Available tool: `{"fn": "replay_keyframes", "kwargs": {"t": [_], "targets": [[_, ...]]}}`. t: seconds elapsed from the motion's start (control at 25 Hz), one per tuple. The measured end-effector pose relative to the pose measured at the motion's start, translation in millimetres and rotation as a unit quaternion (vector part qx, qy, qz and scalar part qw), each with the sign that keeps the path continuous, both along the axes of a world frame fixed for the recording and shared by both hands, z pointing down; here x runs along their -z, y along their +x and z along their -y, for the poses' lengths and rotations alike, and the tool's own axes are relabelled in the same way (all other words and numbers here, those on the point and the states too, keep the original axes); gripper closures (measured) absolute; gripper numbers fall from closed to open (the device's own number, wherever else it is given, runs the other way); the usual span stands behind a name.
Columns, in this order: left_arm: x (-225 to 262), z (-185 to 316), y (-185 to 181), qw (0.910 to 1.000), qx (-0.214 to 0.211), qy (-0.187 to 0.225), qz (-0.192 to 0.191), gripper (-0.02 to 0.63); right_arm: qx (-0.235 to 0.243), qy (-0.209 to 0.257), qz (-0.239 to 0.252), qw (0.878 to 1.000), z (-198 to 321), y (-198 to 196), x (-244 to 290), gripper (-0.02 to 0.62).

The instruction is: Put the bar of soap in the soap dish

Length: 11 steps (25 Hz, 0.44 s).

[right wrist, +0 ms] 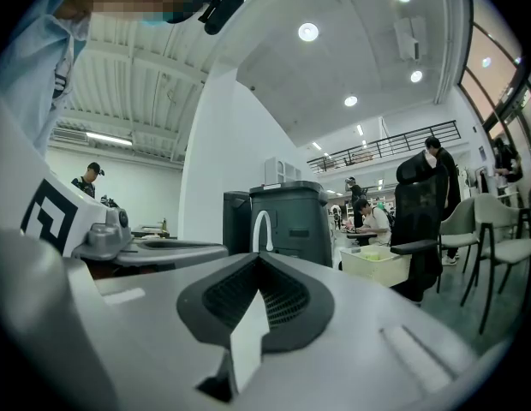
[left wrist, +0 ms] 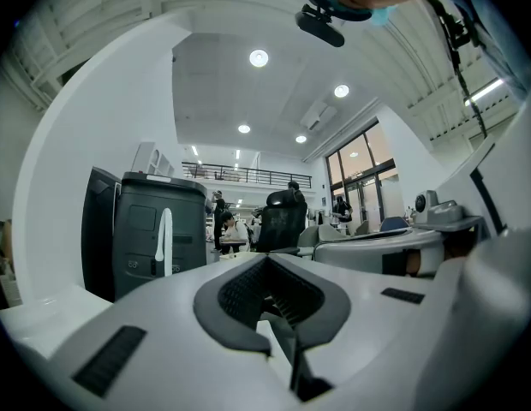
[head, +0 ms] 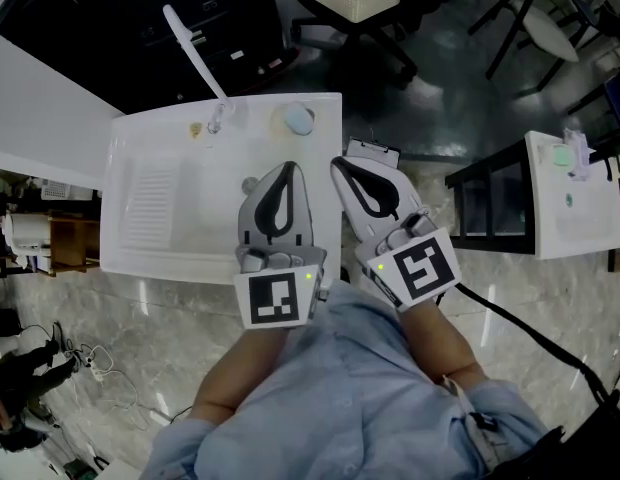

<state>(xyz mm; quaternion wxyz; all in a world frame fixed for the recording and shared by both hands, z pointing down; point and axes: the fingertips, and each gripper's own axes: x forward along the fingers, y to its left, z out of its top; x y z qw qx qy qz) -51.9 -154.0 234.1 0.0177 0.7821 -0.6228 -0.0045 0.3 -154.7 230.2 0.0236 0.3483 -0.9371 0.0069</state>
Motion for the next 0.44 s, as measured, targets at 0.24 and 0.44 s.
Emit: {"fn": "replay_keyframes", "kwargs": {"t": [0.24, 0.44], "targets": [[-1.3, 3.0, -2.1, 1.0, -0.001, 0.0, 0.0, 0.601, 0.002, -0.001, 0.001, 1.0, 2.4, -3.0, -0.6, 0.594], [-1.0, 4.7, -4.7, 1.0, -0.002, 0.002, 0.002, 0.601, 0.003, -0.002, -0.004, 1.0, 3.3, -5.8, -2.4, 0.594]]}}
